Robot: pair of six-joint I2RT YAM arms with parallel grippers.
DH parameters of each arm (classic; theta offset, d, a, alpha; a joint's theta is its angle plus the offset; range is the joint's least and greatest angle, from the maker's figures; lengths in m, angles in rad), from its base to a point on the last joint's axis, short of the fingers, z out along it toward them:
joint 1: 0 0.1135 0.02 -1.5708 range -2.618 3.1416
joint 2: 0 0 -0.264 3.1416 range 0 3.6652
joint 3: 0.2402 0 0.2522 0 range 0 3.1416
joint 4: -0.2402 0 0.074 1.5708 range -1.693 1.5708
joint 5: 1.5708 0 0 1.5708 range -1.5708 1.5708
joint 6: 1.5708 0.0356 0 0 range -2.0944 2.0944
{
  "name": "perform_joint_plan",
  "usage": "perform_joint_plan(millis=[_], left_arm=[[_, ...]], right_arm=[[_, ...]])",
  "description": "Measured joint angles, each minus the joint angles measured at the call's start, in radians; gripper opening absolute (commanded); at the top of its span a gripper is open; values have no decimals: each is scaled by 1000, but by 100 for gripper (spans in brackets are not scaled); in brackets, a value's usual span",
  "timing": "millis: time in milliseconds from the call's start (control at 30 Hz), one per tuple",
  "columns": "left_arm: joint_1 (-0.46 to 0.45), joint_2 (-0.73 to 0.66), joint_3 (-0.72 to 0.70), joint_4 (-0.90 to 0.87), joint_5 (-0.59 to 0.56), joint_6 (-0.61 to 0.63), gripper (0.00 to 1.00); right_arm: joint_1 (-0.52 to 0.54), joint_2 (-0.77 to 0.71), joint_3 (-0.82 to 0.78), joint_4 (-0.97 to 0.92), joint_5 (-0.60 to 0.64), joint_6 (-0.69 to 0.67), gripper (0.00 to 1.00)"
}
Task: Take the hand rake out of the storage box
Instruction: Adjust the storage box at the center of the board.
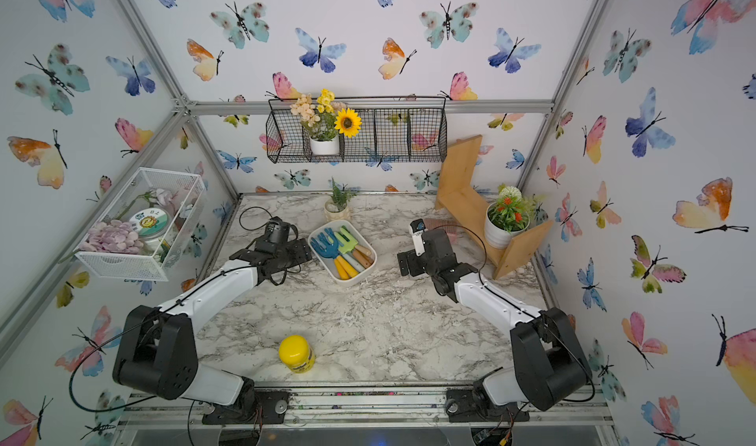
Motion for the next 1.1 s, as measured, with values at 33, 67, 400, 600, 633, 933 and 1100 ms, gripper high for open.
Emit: perform_joint_plan(millis=[33, 67, 400, 600, 633, 933, 1100], left_arm=[[-18, 21, 25, -19, 1, -17, 66], [-30, 37, 42, -34, 3, -34, 65], [-45, 130, 106, -126, 12, -127, 55], [-58, 179, 108, -118, 24, -127, 47], [-60, 190, 111, -117, 25, -127, 47], [-85, 229, 148, -77, 27, -144, 45], [-88, 238, 161, -74, 27, -153, 39]], right_arm=[[7, 6, 5, -6, 2, 1, 99], [13, 13, 9, -11, 4, 2, 99], [35, 18, 10, -31, 7, 20, 99], [39, 18, 9, -28, 7, 39, 99], [40, 18, 9, -27, 7, 42, 98], [45, 18, 9, -27, 6, 53, 98], [45, 18, 8, -27, 6, 53, 98]])
